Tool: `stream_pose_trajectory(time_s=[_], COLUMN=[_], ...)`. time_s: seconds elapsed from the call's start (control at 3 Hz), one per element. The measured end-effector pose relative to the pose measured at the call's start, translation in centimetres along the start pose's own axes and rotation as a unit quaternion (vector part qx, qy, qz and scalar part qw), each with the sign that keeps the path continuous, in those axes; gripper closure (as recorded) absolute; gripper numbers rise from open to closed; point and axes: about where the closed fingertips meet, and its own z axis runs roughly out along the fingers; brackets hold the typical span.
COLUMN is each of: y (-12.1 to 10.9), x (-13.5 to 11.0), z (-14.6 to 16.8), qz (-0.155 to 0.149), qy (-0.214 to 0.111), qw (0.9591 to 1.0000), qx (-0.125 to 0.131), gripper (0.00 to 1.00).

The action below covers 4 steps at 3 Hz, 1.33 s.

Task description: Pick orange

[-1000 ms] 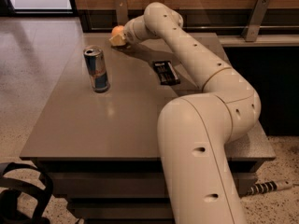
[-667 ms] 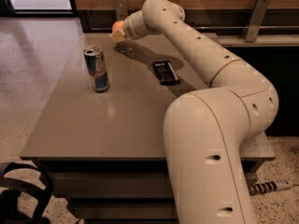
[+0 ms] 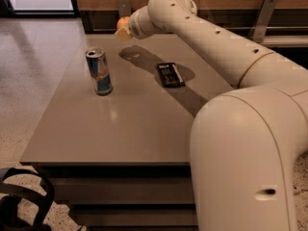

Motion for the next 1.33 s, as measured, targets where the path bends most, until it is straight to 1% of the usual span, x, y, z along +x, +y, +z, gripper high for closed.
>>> stream_pose_trajectory(time_s=[0.33,1.0,1.33], y=[-0.2,-1.9,-3.1], x=[-0.3,-1.8,-2.4], z=[-3.0,-8.6,-11.1], qz=[-0.008,-0.026,-0.032], qy=[-0.008,-0.034,-0.048], qw=[0.9998,0.9982,0.9973], qx=[0.013,0.042,0.045], gripper=[1.0,1.0,1.0])
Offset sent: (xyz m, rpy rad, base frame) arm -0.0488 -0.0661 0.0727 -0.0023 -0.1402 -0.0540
